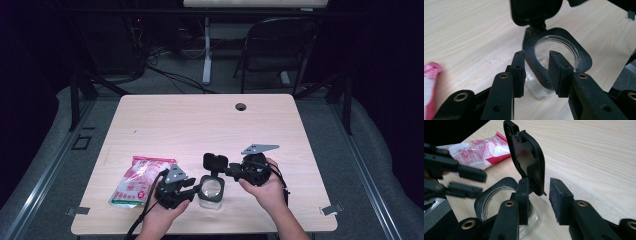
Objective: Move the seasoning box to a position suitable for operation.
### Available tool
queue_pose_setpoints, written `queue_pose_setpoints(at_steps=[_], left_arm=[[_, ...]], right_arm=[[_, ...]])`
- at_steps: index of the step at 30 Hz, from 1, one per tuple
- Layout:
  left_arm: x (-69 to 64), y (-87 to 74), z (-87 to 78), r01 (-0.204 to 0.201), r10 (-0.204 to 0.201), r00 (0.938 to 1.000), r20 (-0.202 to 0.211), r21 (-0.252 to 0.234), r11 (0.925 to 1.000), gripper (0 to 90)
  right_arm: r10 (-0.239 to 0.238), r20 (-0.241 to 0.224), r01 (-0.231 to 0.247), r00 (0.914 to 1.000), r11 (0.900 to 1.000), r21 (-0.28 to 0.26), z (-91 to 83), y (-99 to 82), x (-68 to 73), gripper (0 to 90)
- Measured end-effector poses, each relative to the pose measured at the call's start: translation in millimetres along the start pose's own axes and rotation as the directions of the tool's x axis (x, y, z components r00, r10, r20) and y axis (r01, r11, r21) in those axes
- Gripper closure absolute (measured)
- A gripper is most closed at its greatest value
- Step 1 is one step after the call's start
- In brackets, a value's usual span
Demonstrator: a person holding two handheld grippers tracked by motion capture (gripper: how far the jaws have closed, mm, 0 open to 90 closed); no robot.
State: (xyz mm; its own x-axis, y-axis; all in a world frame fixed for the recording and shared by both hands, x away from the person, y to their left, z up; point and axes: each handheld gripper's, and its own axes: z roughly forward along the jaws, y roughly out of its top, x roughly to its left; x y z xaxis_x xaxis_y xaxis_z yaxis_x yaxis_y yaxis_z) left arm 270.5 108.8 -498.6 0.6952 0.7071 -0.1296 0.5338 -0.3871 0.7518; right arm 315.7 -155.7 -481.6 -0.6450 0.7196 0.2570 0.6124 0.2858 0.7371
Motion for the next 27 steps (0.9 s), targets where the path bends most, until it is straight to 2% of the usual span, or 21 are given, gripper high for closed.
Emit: queue_pose_setpoints(at_steps=[4, 5, 6, 7, 9, 12, 15, 16, 17, 18, 19, 21, 22, 23, 24, 27], left_arm=[[16.7, -0.9, -22.3, 0.011, -0.012, 0.9995, -0.031, -0.017, 0.9998, 63.1], [16.7, -0.9, -22.3, 0.011, -0.012, 0.9995, -0.031, -0.017, 0.9998, 62.6], [24.3, -2.5, -32.2, 0.028, -0.029, 0.9989, -0.038, -0.032, 0.9991, 62.1], [24.3, -2.5, -32.2, 0.028, -0.029, 0.9989, -0.038, -0.032, 0.9991, 61.8], [32.2, -4.0, -43.3, 0.036, -0.038, 0.9982, -0.047, -0.044, 0.9984, 60.7], [45.4, -6.9, -59.0, 0.05, -0.056, 0.995, -0.083, -0.064, 0.9967, 59.5], [66.8, -14.5, -73.1, 0.076, -0.085, 0.9881, -0.128, -0.078, 0.9941, 58.3], [66.8, -14.5, -73.1, 0.076, -0.085, 0.9881, -0.128, -0.078, 0.9941, 57.7], [76.6, -19.0, -79.2, 0.096, -0.108, 0.9836, -0.144, -0.088, 0.9914, 57.5], [81.3, -21.4, -82.5, 0.099, -0.112, 0.9816, -0.155, -0.092, 0.9909, 57.4], [81.3, -21.4, -82.5, 0.099, -0.112, 0.9816, -0.155, -0.092, 0.9909, 57.0], [89.3, -26.7, -87.7, 0.112, -0.128, 0.9759, -0.177, -0.096, 0.989, 56.2], [96.4, -32.7, -91.2, 0.125, -0.141, 0.9706, -0.195, -0.094, 0.9877, 54.6], [96.4, -32.7, -91.2, 0.125, -0.141, 0.9706, -0.195, -0.094, 0.9877, 54.2], [101.9, -38.9, -94.3, 0.126, -0.142, 0.9669, -0.212, -0.085, 0.9884, 53.6], [105.8, -45.2, -96.7, 0.134, -0.149, 0.9659, -0.212, -0.083, 0.9875, 52.9]], right_arm=[[0.01, 0.002, -0.01, 1.0, 1.0, 0.0, -3.3, -4.5, -0.7, 64.9], [0.01, 0.002, -0.01, 1.0, 1.0, 0.0, -3.3, -4.5, -0.7, 64.9], [0.014, 0.004, -0.014, 0.9999, 0.9999, 0.002, -5.1, -7.1, -1.4, 63.9], [0.014, 0.004, -0.014, 0.9999, 0.9999, 0.002, -5.1, -7.1, -1.4, 63.9], [0.017, 0.009, -0.017, 0.9998, 0.9999, 0.001, -8.2, -9.3, -2.5, 62.6], [0.029, 0.017, -0.029, 0.9994, 0.9995, -0.012, -10.8, -12.0, -3.4, 62.0], [0.041, 0.022, -0.041, 0.9989, 0.9989, -0.024, -11.6, -14.6, -4.4, 61.3], [0.036, 0.024, -0.035, 0.9991, 0.9993, -0.013, -12.5, -15.0, -5.2, 61.2], [0.039, 0.027, -0.038, 0.9989, 0.9991, -0.02, -12.3, -16.0, -5.2, 61.1], [0.039, 0.031, -0.038, 0.9987, 0.9991, -0.021, -12.7, -16.9, -5.6, 61.0], [0.039, 0.031, -0.038, 0.9987, 0.9991, -0.021, -12.7, -16.9, -5.6, 61.0], [0.044, 0.031, -0.043, 0.9986, 0.9989, -0.016, -13.4, -18.4, -6.0, 60.6], [0.043, 0.036, -0.042, 0.9984, 0.9989, -0.021, -14.1, -20.3, -6.6, 60.1], [0.043, 0.036, -0.042, 0.9984, 0.9989, -0.021, -14.1, -20.3, -6.6, 60.1], [0.047, 0.038, -0.046, 0.9982, 0.9987, -0.02, -14.6, -22.2, -6.8, 59.7], [0.05, 0.041, -0.049, 0.9979, 0.9986, -0.021, -15.3, -23.4, -7.2, 59.5]])
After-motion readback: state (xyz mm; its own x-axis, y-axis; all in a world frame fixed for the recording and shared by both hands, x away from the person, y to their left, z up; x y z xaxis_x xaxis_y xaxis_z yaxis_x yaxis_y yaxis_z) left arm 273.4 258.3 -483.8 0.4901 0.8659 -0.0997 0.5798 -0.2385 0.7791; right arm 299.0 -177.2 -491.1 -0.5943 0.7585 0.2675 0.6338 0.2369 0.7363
